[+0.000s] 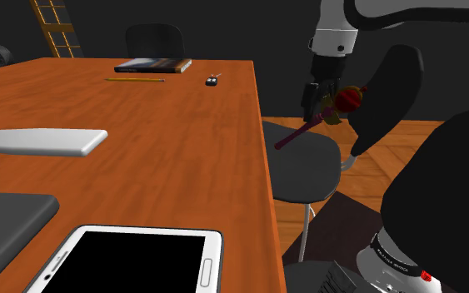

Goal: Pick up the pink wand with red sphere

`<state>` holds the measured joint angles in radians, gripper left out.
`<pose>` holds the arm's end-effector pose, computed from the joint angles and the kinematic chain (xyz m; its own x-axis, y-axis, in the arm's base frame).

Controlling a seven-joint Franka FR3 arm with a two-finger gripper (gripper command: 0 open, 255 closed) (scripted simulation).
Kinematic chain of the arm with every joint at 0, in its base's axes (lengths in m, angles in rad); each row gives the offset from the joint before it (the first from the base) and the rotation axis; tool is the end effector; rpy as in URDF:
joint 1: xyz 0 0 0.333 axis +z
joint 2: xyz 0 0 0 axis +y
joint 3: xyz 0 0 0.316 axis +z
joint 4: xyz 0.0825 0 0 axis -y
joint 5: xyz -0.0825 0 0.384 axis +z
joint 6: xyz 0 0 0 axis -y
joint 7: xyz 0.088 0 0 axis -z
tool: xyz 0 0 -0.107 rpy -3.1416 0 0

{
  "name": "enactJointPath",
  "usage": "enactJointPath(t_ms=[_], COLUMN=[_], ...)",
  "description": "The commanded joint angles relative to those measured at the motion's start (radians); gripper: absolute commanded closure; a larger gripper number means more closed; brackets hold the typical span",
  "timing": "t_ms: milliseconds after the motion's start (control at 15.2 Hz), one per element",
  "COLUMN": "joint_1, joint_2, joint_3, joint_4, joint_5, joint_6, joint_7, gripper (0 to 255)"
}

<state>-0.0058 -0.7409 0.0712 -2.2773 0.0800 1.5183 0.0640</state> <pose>0.3135 0.0368 0.6081 0.9997 -0.0139 -0.0214 -0.0146 -0.9994 -0.0306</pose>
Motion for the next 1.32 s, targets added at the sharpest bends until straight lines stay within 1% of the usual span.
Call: enactJointPath(t_ms=[0, 330, 660, 726, 1188, 1254], joint_1=[0.000, -0.044, -0.091, -0.093, -0.086, -0.086], joint_2=[0.000, 0.041, 0.129, 0.132, 0.072, 0.072], joint_3=[0.000, 0.020, 0.042, 0.042, 0.043, 0.043], joint_4=[0.000, 0.197, 0.438, 0.445, 0.290, 0.290], joint_5=[0.000, 0.013, 0.041, 0.042, 0.042, 0.042], joint_6=[0.000, -0.258, -0.510, -0.517, -0.422, -0.422], joint_7=[0.000, 0.145, 0.304, 0.309, 0.301, 0.301], gripper=[0, 0, 0, 0, 0, 0])
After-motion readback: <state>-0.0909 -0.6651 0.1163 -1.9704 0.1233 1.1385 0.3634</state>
